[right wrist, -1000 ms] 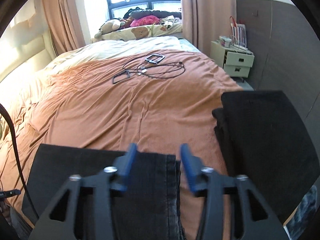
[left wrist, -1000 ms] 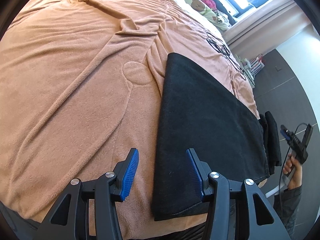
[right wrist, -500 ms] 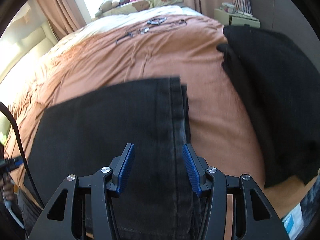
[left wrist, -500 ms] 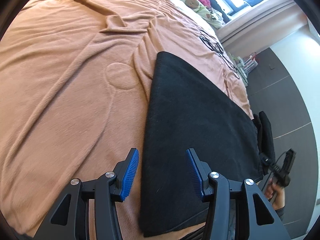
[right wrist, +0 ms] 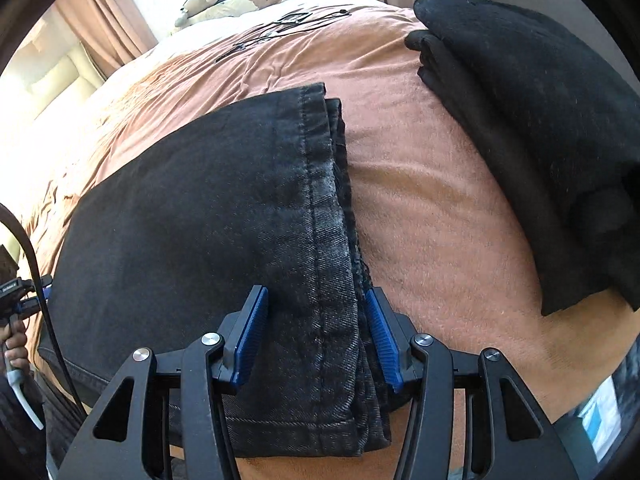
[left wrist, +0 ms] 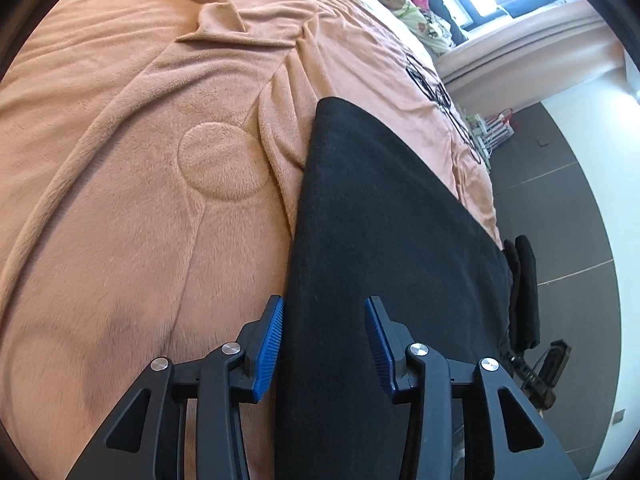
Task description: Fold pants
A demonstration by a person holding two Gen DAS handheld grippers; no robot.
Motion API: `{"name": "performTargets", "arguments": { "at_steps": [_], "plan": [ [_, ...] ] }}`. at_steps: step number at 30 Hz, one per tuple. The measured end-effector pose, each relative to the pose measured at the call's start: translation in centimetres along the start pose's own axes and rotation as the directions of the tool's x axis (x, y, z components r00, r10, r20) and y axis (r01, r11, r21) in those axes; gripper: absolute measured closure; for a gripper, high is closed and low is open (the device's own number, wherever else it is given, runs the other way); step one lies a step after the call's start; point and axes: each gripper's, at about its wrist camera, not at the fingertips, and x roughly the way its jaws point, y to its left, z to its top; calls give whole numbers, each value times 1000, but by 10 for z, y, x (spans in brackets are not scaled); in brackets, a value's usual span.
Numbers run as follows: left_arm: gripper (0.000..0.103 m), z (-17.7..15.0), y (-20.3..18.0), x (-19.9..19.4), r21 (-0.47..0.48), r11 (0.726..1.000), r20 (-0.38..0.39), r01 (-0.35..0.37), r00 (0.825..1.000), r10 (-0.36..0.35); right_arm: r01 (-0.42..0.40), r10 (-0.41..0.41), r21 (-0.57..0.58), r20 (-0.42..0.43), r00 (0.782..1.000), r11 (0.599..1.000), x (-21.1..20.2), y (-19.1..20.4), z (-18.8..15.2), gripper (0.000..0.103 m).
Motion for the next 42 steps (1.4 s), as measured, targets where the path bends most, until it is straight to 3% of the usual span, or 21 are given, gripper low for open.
{"name": "performTargets", "arguments": {
  "at_steps": [2,5,9,20,21,22,24,29,32,36,42],
  "plan": [
    [71,3,4,2,-28,1000,-5,13,1000,-13,-14,14,7,1,1000,1000,4,-1,-3,55],
    [75,4,4,3,-44,998,-9,49,999,-50,-39,39,18,4,999,999,8,-6,-6,55],
    [75,3,-3,-8,-20,987,14,161,987,-160,-65,65,28,3,998,997,11,-12,-7,55],
    [76,-4,-5,18,-10,999,-59,53,997,-53,-82,82,25,7,997,996,14,-14,-6,55],
    [80,-4,-8,17,4,999,-52,37,998,-37,-82,82,21,4,997,996,14,-13,-5,55],
    [92,-4,-10,16,16,1000,-44,25,999,-25,-84,84,15,-1,996,996,15,-13,-4,55],
    [96,-5,-14,9,16,1000,-16,21,1000,-21,-87,87,4,-7,996,996,14,-11,-3,54],
    [97,1,-22,-13,19,998,50,59,997,-59,-113,113,12,-9,994,994,9,-7,-3,65],
    [97,6,-29,-16,38,998,48,54,997,-56,-104,104,14,-9,995,995,8,-4,-3,68],
    [97,14,-44,-27,59,997,62,55,996,-59,-137,138,24,-10,990,990,6,3,-1,85],
    [98,23,-39,-48,53,998,91,35,995,-40,-128,128,12,-27,991,992,11,25,2,85]
  ]
}}
